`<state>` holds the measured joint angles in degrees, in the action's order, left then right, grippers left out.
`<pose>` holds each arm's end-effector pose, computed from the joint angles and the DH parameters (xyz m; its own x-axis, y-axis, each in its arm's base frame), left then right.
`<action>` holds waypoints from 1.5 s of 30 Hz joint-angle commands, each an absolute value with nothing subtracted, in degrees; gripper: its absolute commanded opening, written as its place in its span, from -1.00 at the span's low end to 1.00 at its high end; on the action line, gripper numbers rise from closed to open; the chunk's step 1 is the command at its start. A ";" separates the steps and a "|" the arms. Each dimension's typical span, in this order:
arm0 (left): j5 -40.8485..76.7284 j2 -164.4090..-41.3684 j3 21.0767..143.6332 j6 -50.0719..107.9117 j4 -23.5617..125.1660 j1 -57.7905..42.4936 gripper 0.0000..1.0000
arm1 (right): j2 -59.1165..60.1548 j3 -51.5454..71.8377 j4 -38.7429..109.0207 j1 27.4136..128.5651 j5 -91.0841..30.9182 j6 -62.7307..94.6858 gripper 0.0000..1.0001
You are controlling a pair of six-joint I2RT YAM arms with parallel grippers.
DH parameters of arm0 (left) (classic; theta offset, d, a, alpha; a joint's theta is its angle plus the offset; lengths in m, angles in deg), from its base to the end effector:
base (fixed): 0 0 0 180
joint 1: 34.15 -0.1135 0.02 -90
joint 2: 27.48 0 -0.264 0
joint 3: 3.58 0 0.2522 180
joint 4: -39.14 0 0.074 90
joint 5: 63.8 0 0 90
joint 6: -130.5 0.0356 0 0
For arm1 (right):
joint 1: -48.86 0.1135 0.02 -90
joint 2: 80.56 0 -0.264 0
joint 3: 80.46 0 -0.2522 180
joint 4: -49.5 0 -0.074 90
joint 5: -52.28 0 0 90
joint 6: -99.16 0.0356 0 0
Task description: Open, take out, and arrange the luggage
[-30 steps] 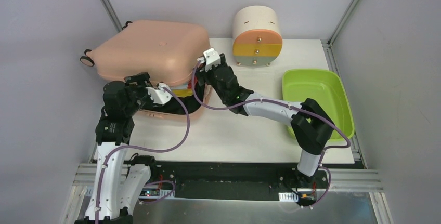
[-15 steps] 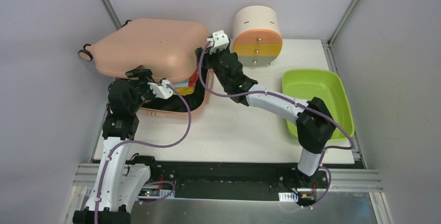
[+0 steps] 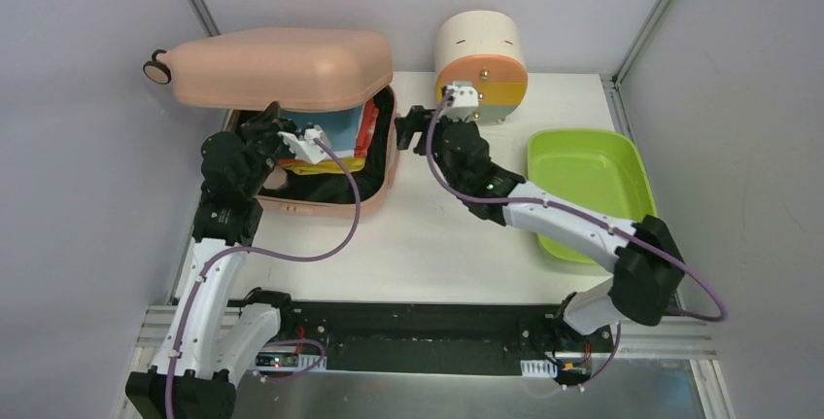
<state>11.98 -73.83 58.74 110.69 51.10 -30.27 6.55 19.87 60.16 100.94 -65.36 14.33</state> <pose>0.1875 -0.0215 0.3815 0.3154 0.8927 -0.3219 0.0394 0.3266 0.9443 0.2356 0.2755 0.3504 -0.0029 0.1261 -0.9920 -0.4156 0.9021 0.1159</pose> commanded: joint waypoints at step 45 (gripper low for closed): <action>24.70 -78.23 70.76 105.06 45.30 -22.02 -1.00 | 25.65 -5.03 -4.43 115.89 -75.78 117.04 0.28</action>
<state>23.85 -79.71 67.05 106.04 49.94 -22.49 29.15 -6.45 -3.25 115.25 -77.49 113.93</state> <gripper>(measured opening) 0.030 0.640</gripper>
